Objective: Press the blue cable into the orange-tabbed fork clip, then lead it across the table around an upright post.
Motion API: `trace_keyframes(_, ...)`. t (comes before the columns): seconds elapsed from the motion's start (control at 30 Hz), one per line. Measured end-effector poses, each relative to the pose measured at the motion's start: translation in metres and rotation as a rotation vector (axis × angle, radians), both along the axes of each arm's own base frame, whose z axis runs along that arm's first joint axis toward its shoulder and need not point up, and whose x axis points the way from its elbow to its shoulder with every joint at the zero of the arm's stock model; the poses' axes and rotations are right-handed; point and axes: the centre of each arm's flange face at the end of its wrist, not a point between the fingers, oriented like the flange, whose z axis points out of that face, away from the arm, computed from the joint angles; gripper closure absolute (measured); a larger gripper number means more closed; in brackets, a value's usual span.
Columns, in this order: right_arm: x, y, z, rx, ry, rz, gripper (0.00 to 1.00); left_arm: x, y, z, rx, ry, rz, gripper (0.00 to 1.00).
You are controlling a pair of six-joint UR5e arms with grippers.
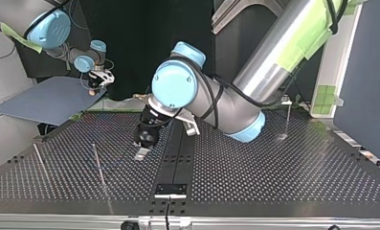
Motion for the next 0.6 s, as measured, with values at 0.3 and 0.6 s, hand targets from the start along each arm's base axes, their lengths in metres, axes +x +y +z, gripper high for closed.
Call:
trace_keyframes(0.3,0.002,0.001,0.000,0.000,0.000,0.004,1.00,-0.035,0.009,0.078,-0.036,-0.062,-0.072,0.00)
trace_keyframes(0.6,0.004,0.001,0.000,0.000,-0.001,0.010,1.00,-0.080,0.012,0.115,-0.002,-0.092,-0.168,0.00)
